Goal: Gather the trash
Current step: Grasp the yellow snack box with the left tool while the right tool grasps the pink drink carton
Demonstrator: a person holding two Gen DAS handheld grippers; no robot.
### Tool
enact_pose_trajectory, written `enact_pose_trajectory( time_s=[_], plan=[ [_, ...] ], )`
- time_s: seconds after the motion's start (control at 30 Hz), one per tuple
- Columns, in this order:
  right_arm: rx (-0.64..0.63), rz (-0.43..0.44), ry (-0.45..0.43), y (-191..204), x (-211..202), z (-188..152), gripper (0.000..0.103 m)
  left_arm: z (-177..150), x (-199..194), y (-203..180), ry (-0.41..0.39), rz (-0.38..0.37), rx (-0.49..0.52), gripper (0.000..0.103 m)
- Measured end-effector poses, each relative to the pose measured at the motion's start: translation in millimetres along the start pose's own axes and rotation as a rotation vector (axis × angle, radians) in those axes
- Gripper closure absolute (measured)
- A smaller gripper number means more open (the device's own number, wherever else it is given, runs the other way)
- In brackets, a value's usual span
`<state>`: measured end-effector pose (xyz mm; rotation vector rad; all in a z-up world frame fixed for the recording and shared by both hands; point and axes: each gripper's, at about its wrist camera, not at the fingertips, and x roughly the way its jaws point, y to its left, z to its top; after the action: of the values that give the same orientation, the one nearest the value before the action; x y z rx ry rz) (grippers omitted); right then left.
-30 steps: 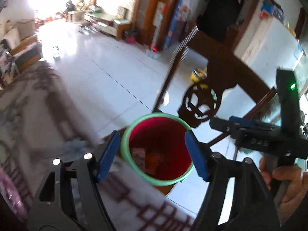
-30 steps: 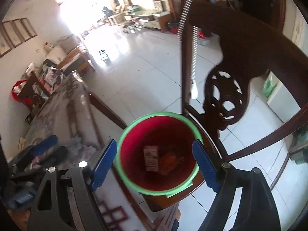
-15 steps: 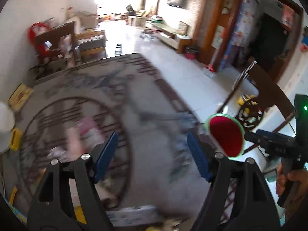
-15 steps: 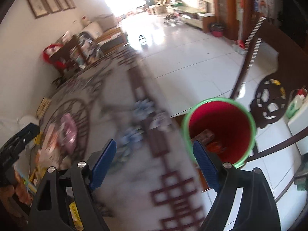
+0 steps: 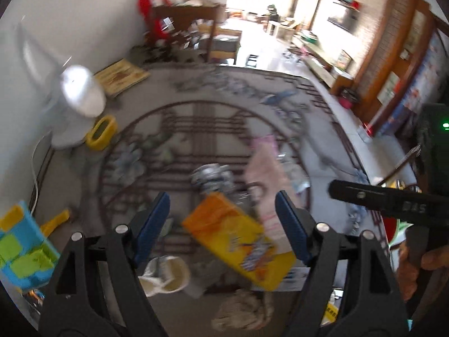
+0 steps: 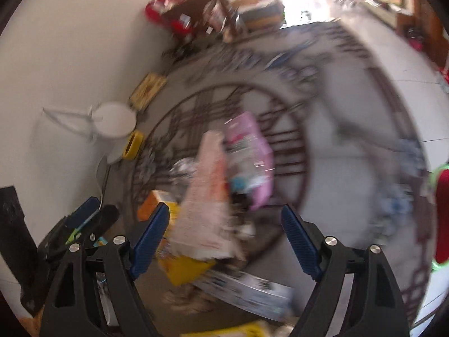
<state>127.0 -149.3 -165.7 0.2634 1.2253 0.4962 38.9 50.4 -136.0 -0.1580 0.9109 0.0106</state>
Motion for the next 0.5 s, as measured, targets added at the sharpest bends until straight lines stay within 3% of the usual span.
enact_pose_trajectory(
  time_s=[0.23,0.27,0.3,0.4,0.5],
  plan=[
    [-0.005,-0.042,0.184,19,72,5,0.025,-11,0,44,0.040,-0.012,-0.100,0.028],
    [-0.005,-0.047,0.192,19,76,4,0.037,-13,1,47,0.045,-0.017,-0.109,0.028],
    [-0.002,-0.053,0.193,17,78,2,0.044,-12,5,50,0.052,-0.024,-0.115,0.028],
    [0.014,-0.036,0.170,13,74,2,0.048,-15,12,49,0.077,-0.050,-0.109,0.028],
    [0.008,-0.030,0.075,12,41,4,0.049,-20,18,39,0.109,-0.083,-0.100,0.028]
  ],
)
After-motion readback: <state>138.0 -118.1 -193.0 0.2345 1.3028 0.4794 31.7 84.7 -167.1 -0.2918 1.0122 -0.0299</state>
